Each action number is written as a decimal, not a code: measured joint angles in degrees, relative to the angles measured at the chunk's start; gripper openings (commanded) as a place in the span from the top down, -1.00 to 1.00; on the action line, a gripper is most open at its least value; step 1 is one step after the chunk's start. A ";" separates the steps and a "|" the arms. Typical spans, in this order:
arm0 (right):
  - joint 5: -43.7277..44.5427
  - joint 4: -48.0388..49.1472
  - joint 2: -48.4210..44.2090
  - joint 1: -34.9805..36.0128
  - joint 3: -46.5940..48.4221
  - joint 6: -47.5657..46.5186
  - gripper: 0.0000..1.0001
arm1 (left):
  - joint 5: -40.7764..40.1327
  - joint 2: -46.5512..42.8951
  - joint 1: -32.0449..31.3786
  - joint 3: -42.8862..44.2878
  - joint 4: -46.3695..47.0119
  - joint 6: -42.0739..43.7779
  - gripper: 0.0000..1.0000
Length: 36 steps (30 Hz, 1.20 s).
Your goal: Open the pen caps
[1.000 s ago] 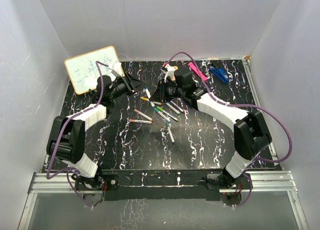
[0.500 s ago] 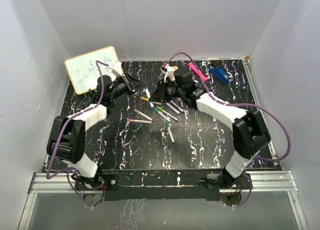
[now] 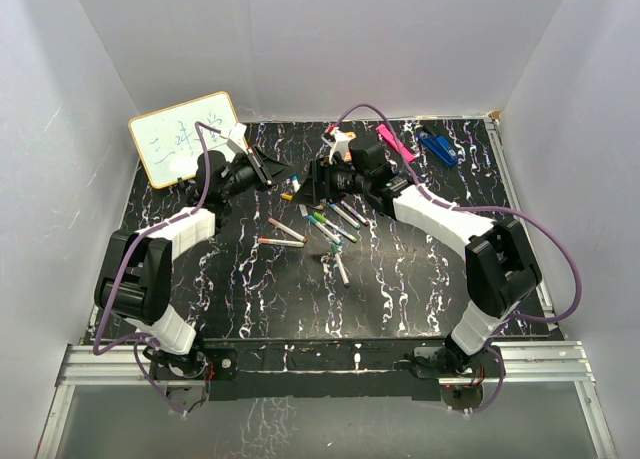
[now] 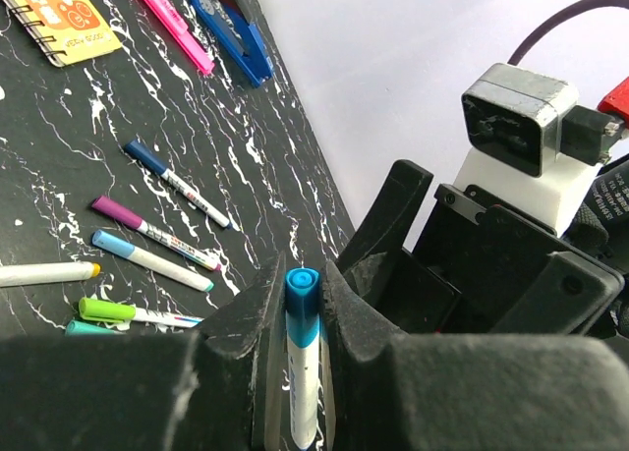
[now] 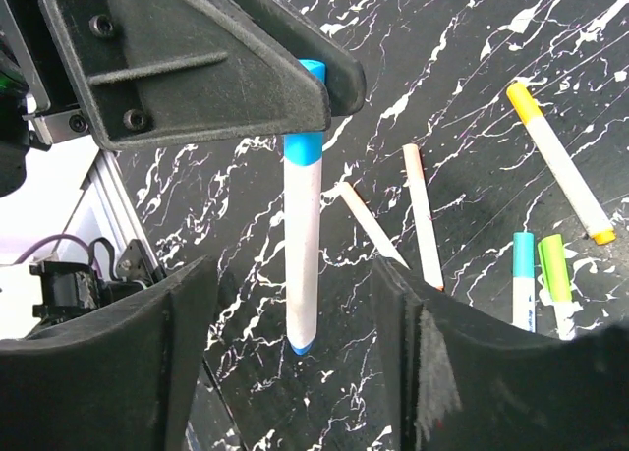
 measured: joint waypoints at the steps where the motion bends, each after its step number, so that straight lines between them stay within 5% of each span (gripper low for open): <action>1: -0.11 0.02 0.00 -0.07 0.00 -0.11 -0.26 | 0.00 0.00 -0.02 0.00 -0.17 0.00 1.00; 13: -1.40 0.85 3.87 -0.26 0.85 0.00 0.13 | -0.02 0.00 -1.25 0.87 -0.55 -0.42 1.00; 30: -3.37 3.41 5.14 -0.17 1.97 1.42 0.94 | -1.31 0.00 -2.12 0.85 -0.70 -0.61 1.00; 36: -3.37 3.30 5.29 -0.15 1.97 1.40 1.00 | -2.23 0.00 -2.25 0.26 -0.17 -1.27 1.00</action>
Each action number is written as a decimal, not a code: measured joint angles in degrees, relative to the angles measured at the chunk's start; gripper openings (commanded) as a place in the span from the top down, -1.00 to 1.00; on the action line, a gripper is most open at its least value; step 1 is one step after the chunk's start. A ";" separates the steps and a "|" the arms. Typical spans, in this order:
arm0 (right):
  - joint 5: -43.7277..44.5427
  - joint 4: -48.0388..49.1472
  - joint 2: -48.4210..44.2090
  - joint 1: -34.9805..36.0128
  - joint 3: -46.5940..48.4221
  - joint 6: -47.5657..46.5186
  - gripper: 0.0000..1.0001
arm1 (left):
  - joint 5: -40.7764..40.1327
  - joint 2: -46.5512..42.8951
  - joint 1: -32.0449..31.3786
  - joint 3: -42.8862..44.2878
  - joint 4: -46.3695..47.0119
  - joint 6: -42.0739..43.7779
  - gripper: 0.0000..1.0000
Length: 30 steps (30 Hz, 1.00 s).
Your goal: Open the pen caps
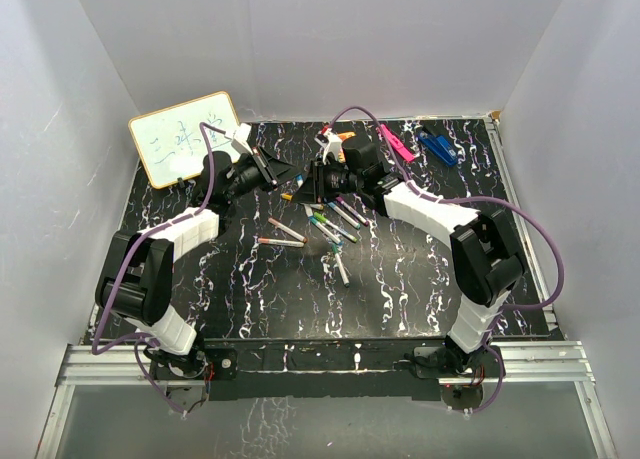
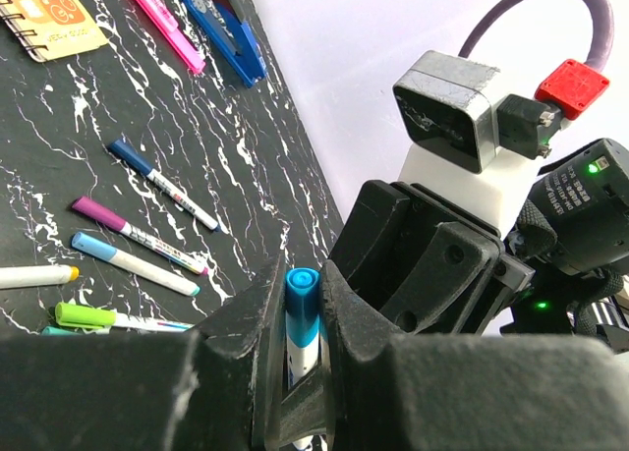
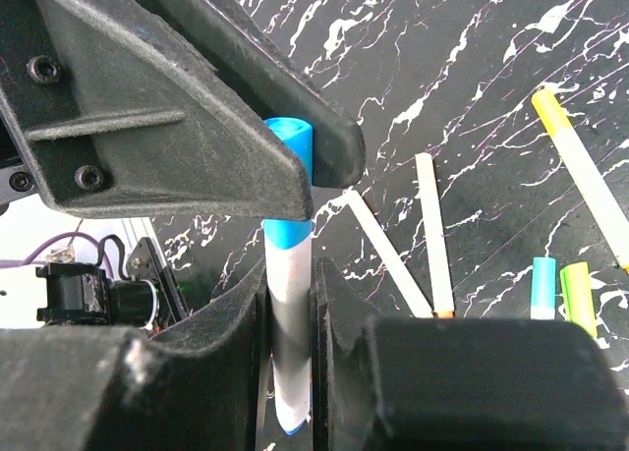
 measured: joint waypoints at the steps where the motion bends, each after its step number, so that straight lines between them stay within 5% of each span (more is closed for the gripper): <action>1: 0.00 0.02 0.00 -0.02 0.00 0.02 1.00 | -0.09 0.00 0.00 0.00 0.02 -0.02 1.00; 30: -0.57 -0.98 0.70 0.13 0.42 -0.50 1.00 | -9.90 -4.07 -1.20 -1.77 -6.60 0.52 1.00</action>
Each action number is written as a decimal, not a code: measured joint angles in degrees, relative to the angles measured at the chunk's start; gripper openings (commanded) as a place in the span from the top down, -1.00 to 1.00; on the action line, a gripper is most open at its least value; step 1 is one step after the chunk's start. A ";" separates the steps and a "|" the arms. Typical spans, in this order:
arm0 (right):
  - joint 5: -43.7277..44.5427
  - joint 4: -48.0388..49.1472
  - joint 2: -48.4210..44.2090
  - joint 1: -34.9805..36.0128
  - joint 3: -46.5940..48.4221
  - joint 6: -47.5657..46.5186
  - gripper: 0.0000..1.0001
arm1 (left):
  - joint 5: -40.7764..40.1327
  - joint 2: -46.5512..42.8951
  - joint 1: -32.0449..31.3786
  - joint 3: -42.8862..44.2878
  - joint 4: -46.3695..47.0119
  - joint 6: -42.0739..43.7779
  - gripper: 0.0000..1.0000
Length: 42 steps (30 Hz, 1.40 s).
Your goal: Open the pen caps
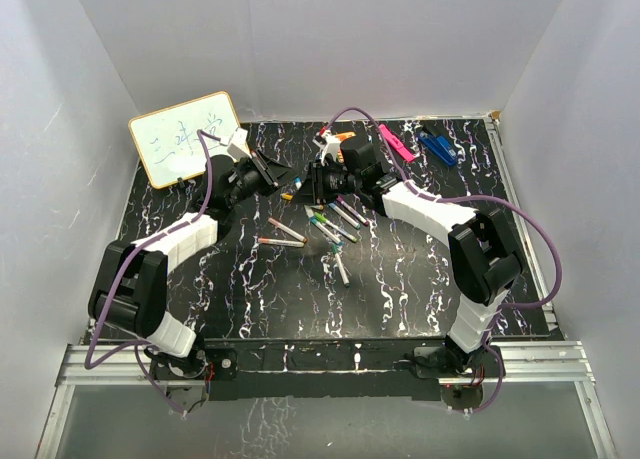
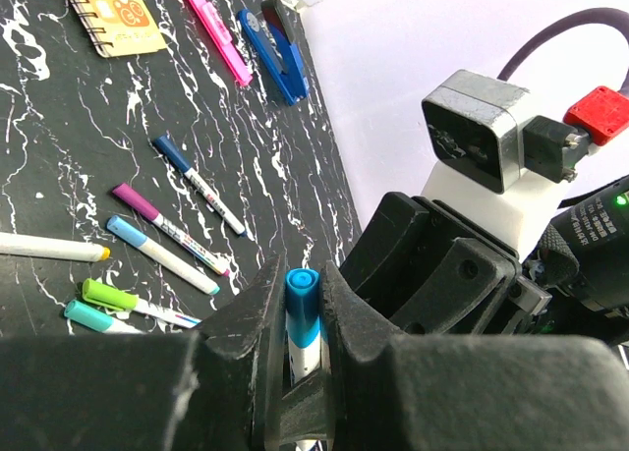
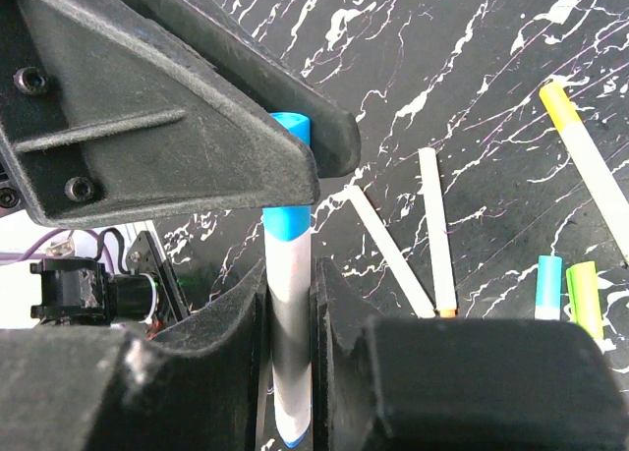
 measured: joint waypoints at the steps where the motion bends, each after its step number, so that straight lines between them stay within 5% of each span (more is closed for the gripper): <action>1: -0.04 0.02 0.00 0.04 0.02 -0.07 1.00 | -0.31 -0.24 -0.04 0.00 -0.33 0.17 1.00; 25: 2.10 1.86 -1.36 -0.09 -2.19 -1.75 1.00 | -8.63 -1.44 -1.95 3.41 -10.01 1.14 1.00; 32: 1.81 -5.07 -9.22 -0.31 -11.30 -2.56 1.00 | -23.21 1.31 1.33 11.10 -10.93 4.00 1.00; 42: 10.67 -11.32 -15.04 -1.95 -12.81 -4.66 1.00 | -25.05 2.67 1.51 13.05 -19.26 9.64 1.00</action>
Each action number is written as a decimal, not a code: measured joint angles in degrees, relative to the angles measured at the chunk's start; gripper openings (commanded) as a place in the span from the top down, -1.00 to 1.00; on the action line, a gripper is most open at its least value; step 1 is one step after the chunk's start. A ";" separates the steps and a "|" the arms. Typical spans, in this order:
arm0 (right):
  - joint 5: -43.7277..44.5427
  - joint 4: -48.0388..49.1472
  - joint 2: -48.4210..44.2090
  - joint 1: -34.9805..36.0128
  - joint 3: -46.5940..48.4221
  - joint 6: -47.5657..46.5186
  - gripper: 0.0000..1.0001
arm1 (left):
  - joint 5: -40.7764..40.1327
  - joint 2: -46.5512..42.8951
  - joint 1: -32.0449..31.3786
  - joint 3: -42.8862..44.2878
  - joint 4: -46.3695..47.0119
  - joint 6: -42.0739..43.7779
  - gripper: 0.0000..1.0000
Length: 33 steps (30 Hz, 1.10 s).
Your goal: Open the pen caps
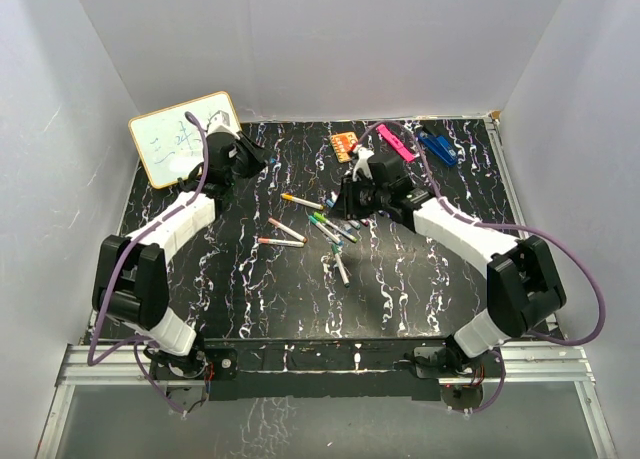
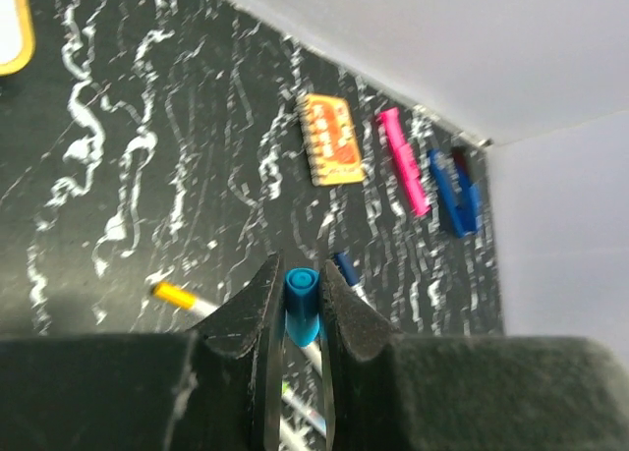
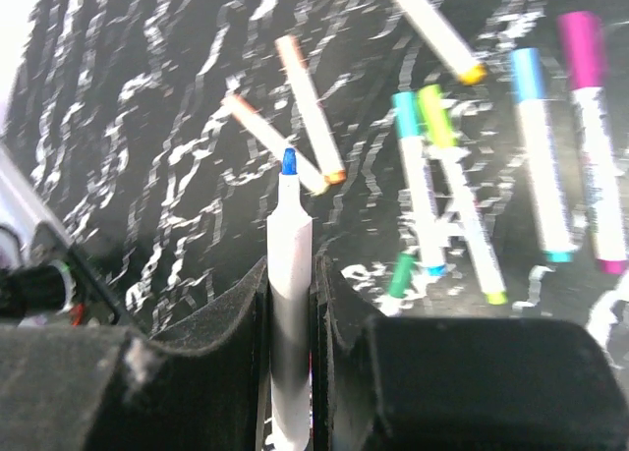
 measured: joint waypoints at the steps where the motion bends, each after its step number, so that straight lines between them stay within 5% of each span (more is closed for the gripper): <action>1: 1.40 -0.98 0.11 -0.85 0.39 -0.37 1.00 | 0.00 -0.28 0.02 0.00 -1.84 0.92 1.00; 15: 16.20 -12.92 8.87 -7.30 11.39 -6.23 1.00 | -1.99 -0.33 7.10 -0.28 -25.73 14.78 1.00; 33: 23.45 -16.81 10.78 -14.86 11.63 -6.64 1.00 | -2.93 15.96 9.09 7.76 -31.39 17.57 1.00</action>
